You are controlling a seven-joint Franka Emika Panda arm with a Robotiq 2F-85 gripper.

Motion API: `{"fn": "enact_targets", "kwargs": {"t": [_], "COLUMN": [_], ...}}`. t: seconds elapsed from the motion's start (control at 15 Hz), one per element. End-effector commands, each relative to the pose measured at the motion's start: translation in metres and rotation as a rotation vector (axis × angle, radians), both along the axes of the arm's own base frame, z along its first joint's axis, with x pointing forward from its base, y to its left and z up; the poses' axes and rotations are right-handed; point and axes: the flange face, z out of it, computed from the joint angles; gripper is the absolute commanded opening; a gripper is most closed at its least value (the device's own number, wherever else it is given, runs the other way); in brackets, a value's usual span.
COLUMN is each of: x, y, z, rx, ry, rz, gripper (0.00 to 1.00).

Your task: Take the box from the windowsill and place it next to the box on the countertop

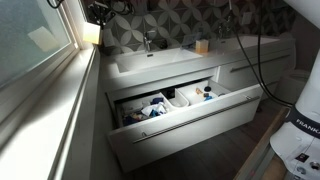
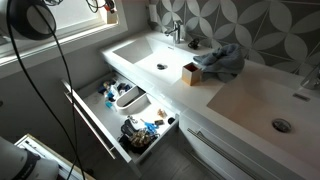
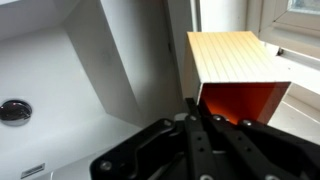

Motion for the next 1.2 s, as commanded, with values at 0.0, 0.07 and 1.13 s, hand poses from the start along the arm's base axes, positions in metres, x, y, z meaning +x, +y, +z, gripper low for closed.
{"fn": "enact_targets", "kwargs": {"t": [0.0, 0.07, 1.13], "x": [-0.019, -0.023, -0.060], "y": [-0.027, -0.036, -0.162], "z": [0.042, 0.052, 0.110], "rx": [-0.018, -0.026, -0.227], "ry": [0.057, 0.066, 0.138], "rz": [-0.122, -0.165, -0.696], "gripper": [0.01, 0.01, 0.03]}}
